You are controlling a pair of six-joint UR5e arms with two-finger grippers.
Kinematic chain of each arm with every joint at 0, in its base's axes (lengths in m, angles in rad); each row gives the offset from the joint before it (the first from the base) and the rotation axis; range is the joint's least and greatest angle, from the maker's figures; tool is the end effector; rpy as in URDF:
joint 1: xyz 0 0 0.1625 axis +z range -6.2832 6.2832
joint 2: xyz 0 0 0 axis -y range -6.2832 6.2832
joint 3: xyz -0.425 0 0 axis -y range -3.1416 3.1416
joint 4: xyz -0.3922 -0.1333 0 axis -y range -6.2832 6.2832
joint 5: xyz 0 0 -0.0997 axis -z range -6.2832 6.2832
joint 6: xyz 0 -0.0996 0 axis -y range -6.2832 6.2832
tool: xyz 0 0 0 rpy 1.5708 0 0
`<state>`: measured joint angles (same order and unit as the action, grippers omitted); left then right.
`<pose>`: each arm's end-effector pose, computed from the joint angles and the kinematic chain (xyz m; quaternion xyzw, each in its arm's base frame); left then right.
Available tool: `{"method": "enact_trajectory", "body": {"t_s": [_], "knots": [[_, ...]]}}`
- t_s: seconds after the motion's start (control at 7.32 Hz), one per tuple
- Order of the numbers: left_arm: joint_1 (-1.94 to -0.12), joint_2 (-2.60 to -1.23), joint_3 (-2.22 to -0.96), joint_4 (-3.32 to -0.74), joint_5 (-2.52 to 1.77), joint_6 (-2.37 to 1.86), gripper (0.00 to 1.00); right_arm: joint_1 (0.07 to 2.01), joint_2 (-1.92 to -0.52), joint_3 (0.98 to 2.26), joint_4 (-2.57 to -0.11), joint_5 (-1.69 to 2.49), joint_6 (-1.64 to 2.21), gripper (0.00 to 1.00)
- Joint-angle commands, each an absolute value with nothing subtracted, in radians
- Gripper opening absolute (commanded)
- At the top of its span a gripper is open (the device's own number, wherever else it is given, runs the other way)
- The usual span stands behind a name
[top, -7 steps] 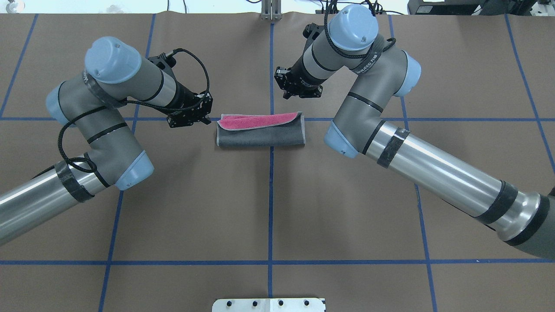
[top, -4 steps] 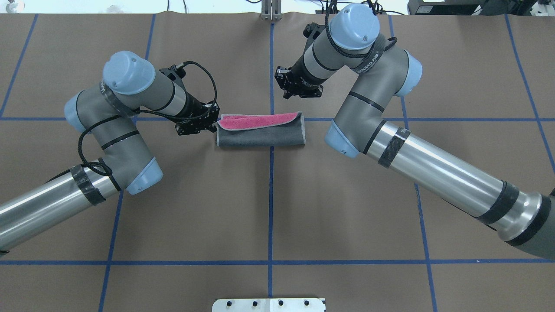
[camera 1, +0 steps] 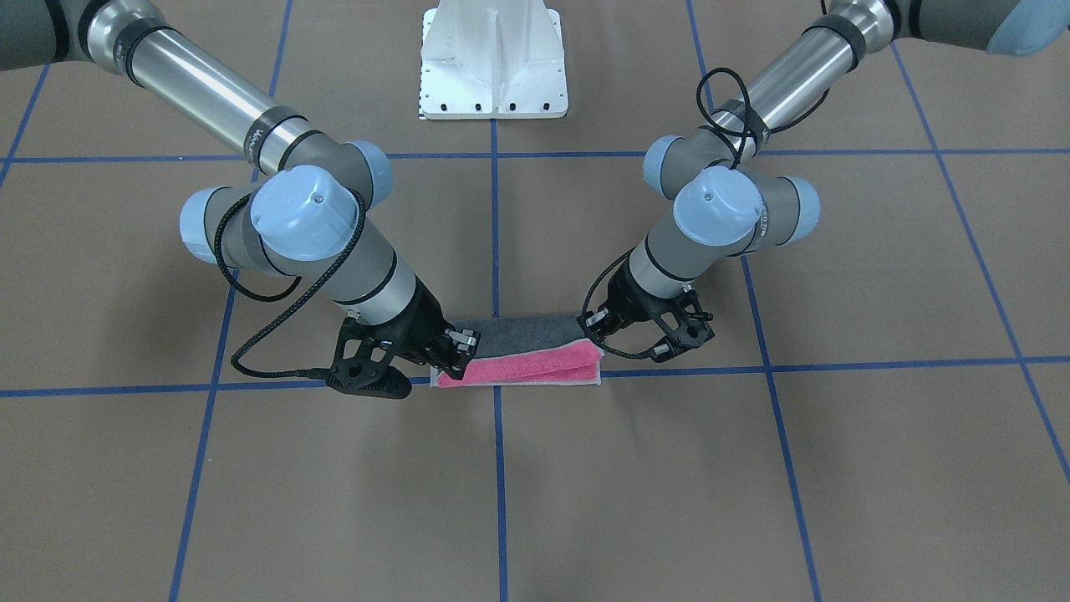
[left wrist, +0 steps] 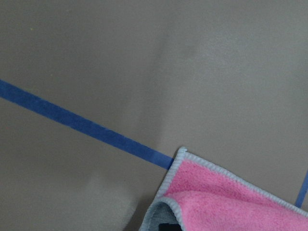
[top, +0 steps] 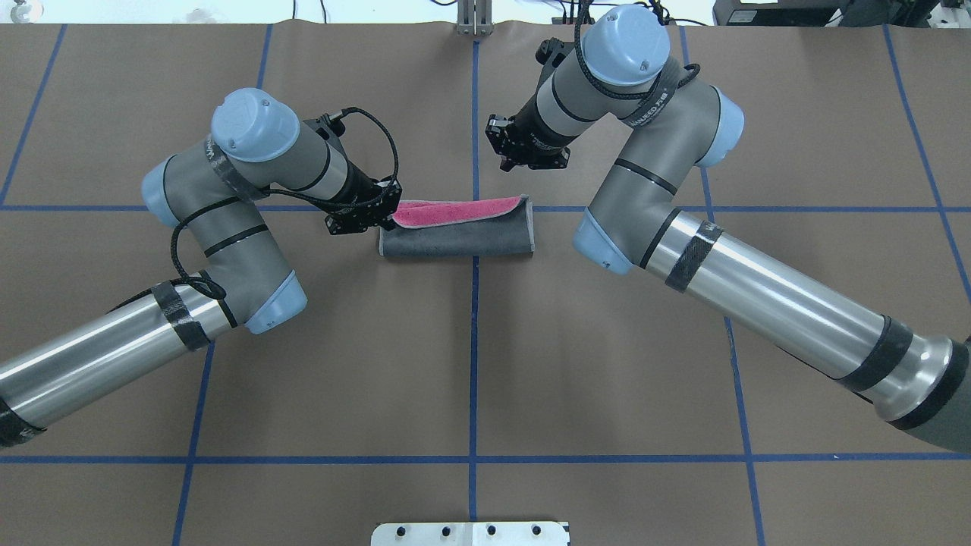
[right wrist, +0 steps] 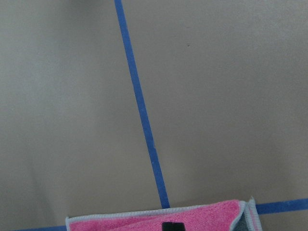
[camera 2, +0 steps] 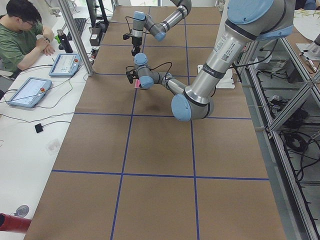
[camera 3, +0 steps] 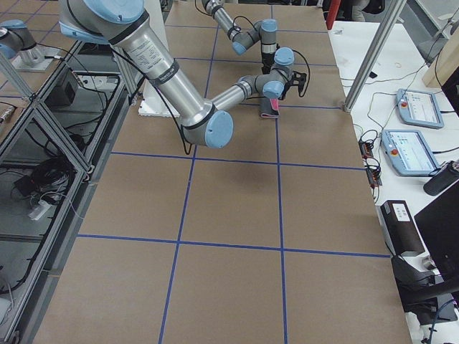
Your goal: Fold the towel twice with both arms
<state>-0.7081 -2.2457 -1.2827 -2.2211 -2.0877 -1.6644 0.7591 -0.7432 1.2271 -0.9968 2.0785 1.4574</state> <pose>0.5181 -0.5543 0.3046 -0.0667 0.5239 -0.2110 0.8226 -0.5110 -0.6018 0.2234 0.0099 -0.5343 0.1450 0.8327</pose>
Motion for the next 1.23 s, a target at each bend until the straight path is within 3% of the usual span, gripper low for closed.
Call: {"method": "enact_trajectory", "body": {"t_s": [0.0, 0.55, 1.09], "knots": [[-0.709, -2.247, -1.276, -2.221, -2.086, -1.663, 0.00, 0.762, -0.745, 1.227, -0.996, 2.079, 1.457, 0.00], [-0.729, -2.304, -1.160, -2.282, -2.037, -1.663, 0.00, 0.773, -0.746, 1.227, -0.996, 2.092, 1.456, 0.00], [-0.770, -2.330, -1.152, -2.281, -2.042, -1.667, 0.00, 0.773, -0.752, 1.229, -0.993, 2.092, 1.447, 0.00]]}}
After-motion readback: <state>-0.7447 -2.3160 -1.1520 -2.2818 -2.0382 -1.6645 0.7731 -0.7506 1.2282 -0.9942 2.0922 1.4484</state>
